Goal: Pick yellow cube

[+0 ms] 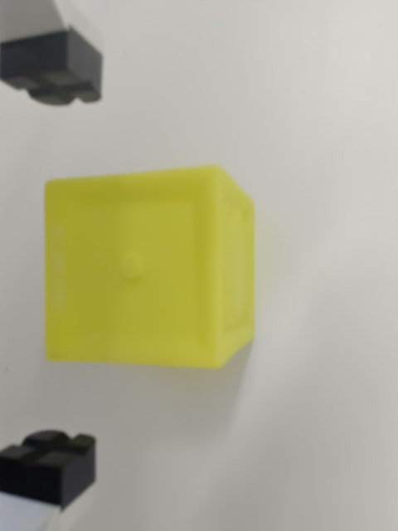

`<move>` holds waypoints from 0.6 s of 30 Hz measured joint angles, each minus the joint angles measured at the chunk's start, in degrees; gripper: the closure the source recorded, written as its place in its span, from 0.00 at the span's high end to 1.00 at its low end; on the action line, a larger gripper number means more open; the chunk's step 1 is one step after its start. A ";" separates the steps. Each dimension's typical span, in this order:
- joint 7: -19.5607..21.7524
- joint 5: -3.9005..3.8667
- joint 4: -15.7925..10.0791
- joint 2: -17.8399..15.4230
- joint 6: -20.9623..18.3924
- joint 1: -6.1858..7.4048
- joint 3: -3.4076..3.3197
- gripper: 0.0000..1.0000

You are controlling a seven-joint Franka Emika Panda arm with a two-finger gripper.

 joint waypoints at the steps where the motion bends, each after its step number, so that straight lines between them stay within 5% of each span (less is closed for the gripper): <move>1: 0.00 0.00 0.00 0.02 0.00 0.00 0.00 1.00; 18: -0.21 0.39 1.28 4.01 2.66 0.00 0.00 1.00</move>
